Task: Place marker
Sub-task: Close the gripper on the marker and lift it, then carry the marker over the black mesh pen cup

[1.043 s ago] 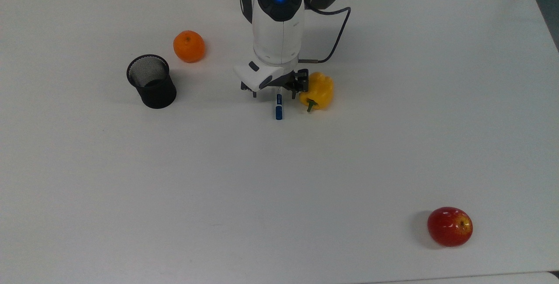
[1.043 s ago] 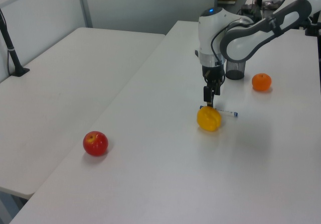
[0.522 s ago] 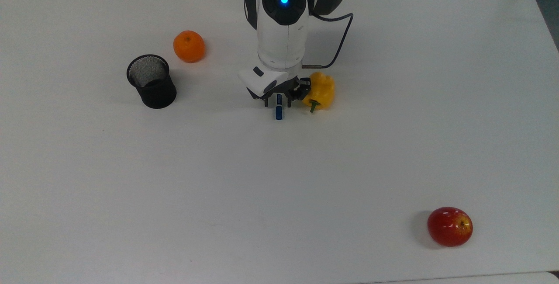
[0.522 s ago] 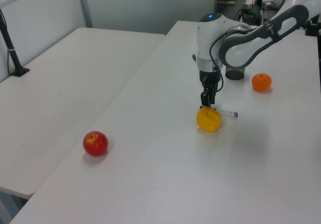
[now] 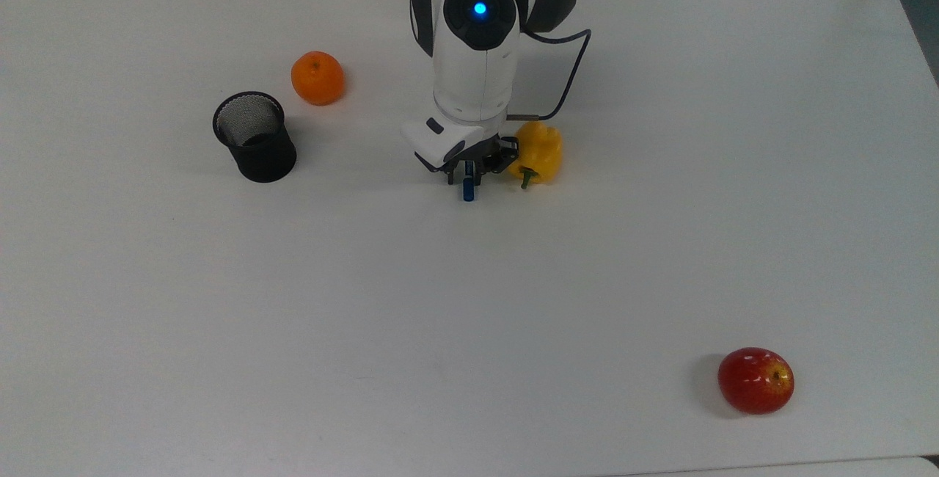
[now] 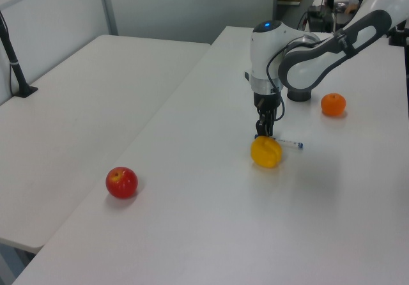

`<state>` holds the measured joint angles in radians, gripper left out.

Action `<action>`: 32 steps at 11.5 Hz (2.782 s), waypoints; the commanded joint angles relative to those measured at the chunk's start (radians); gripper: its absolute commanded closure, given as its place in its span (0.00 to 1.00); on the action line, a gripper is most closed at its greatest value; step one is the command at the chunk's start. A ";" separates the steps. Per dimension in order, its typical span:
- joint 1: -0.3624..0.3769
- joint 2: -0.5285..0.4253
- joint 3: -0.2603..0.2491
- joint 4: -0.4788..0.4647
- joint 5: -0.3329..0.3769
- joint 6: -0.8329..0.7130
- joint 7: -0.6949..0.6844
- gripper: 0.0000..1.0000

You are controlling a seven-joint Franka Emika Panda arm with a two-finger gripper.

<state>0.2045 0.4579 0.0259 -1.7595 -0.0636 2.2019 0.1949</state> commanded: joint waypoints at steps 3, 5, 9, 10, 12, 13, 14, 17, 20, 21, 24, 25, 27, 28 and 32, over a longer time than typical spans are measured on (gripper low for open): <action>0.006 0.002 -0.003 -0.002 -0.021 0.032 0.027 0.88; 0.006 -0.001 -0.003 0.000 -0.021 0.027 0.029 0.91; -0.001 -0.063 -0.009 0.020 -0.019 -0.080 0.026 0.91; -0.005 -0.091 -0.011 0.021 -0.019 -0.109 0.026 0.91; -0.017 -0.139 -0.012 0.041 -0.021 -0.183 0.023 0.91; -0.025 -0.152 -0.014 0.064 -0.019 -0.232 0.020 0.91; -0.036 -0.172 -0.015 0.081 -0.021 -0.273 0.017 0.91; -0.080 -0.249 -0.017 0.110 -0.019 -0.365 0.009 0.91; -0.128 -0.257 -0.047 0.173 -0.019 -0.453 -0.075 0.91; -0.135 -0.257 -0.079 0.175 -0.019 -0.450 -0.104 0.91; -0.212 -0.254 -0.126 0.172 -0.018 -0.378 -0.170 0.90; -0.241 -0.254 -0.124 0.170 -0.016 -0.346 -0.170 0.90; -0.275 -0.258 -0.124 0.147 -0.019 -0.227 -0.170 0.90; -0.290 -0.260 -0.124 0.134 -0.019 -0.146 -0.164 0.90; -0.320 -0.252 -0.126 0.042 -0.019 0.118 -0.160 0.90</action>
<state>-0.1081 0.2174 -0.0991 -1.6398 -0.0720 2.1919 0.0397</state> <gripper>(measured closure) 0.833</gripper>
